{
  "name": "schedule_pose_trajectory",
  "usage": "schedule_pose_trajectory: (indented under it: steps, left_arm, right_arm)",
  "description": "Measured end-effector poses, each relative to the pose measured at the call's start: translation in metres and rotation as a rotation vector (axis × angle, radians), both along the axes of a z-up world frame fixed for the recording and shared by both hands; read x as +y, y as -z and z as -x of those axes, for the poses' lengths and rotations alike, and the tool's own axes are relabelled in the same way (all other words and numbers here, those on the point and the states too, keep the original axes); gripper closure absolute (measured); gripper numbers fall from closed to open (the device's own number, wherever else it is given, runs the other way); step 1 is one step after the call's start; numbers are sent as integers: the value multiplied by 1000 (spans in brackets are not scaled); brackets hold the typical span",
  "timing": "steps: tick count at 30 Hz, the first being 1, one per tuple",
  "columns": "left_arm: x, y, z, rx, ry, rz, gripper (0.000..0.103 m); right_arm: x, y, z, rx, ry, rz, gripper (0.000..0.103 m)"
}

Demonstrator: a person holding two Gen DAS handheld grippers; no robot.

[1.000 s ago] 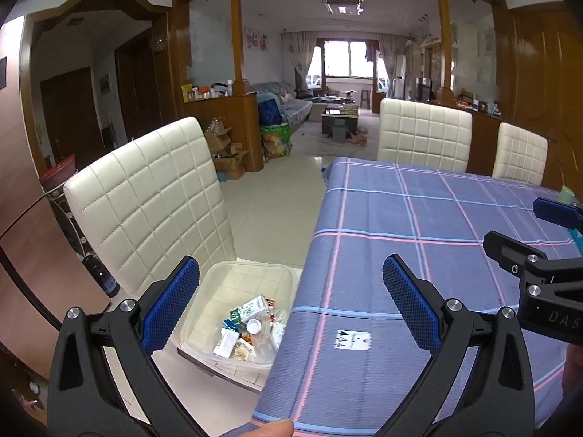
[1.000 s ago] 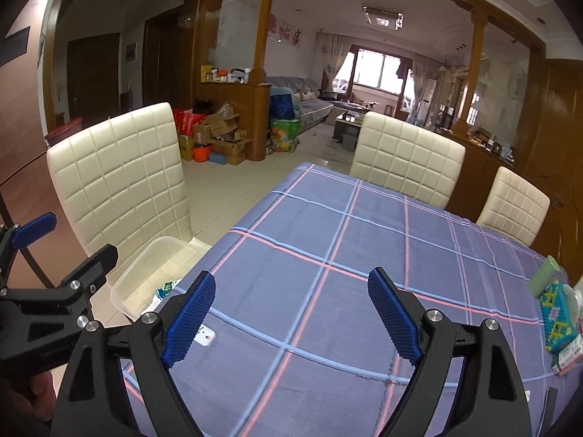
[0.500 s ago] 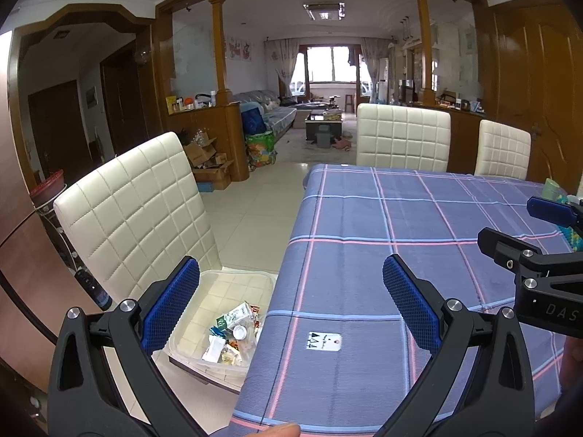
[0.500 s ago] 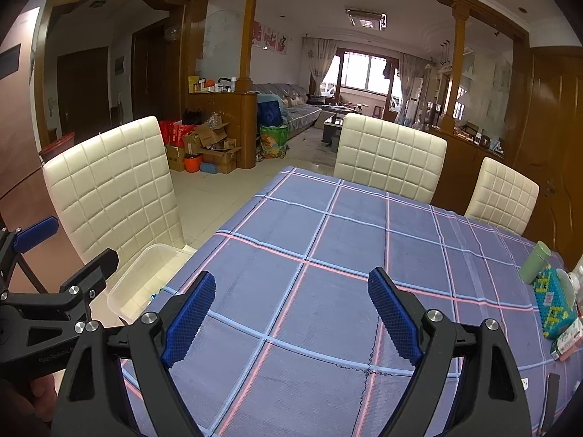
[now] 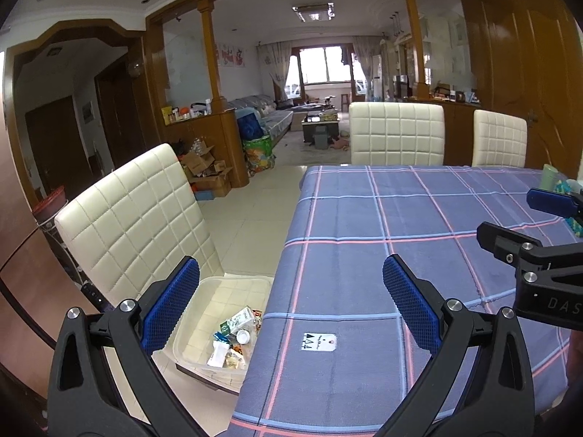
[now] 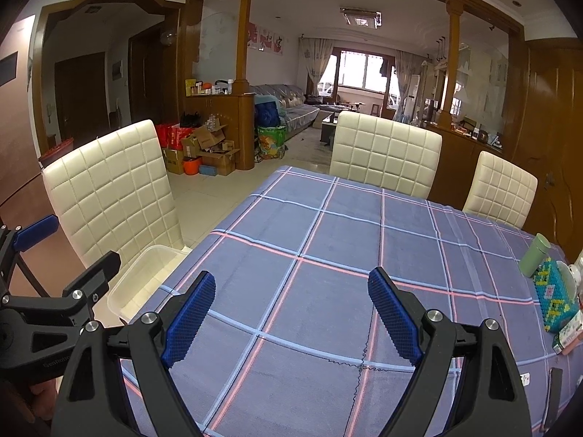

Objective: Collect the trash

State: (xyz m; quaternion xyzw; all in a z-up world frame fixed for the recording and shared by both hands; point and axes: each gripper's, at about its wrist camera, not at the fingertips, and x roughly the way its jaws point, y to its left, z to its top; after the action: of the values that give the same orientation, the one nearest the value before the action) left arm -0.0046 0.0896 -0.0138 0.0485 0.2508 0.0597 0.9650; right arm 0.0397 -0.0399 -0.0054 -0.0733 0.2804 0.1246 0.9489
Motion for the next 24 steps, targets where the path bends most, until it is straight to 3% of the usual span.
schedule_pose_trajectory:
  steps: [5,24]
  left_arm:
    - [-7,1,1,3,5,-24,4]
    - [-6,-1,1,22,26,24,4]
  right_arm:
    - [-2,1,0,4,-3,-2,19]
    - [-4,1,0,4,-1,-2,19]
